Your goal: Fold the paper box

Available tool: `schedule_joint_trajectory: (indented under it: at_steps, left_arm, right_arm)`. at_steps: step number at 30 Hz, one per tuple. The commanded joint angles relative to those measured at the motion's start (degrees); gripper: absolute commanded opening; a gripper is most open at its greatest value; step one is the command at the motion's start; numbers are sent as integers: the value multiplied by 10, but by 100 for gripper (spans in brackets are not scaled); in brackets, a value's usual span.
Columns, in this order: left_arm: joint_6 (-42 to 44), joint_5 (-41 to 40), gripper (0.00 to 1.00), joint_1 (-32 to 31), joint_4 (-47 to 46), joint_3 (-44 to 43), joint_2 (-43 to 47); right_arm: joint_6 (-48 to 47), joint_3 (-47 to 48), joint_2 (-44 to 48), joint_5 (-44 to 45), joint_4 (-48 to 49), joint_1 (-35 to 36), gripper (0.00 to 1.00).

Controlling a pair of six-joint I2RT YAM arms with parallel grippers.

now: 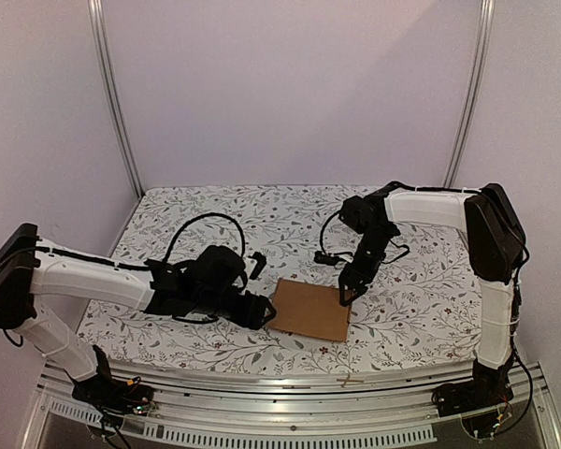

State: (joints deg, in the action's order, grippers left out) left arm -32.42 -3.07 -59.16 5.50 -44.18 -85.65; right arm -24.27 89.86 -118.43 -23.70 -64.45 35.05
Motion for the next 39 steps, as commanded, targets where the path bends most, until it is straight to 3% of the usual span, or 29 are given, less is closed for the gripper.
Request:
schedule_joint_trajectory:
  at_steps: [1, 8, 30, 39]
  left_arm:
    - [-14, 99, 66, 17, 15, -49, -62]
    - [-37, 130, 57, 20, 48, -93, -118]
    - [-44, 75, 54, 5, 148, -111, -100]
    - [-53, 115, 52, 4, 126, -109, -114]
  right_arm:
    - [-2, 0, -15, -6, 2, -5, 64]
    - [-2, 2, -24, -9, 1, -5, 64]
    - [-2, 4, -31, -9, -2, -4, 64]
    - [-2, 5, -32, -9, -3, -4, 64]
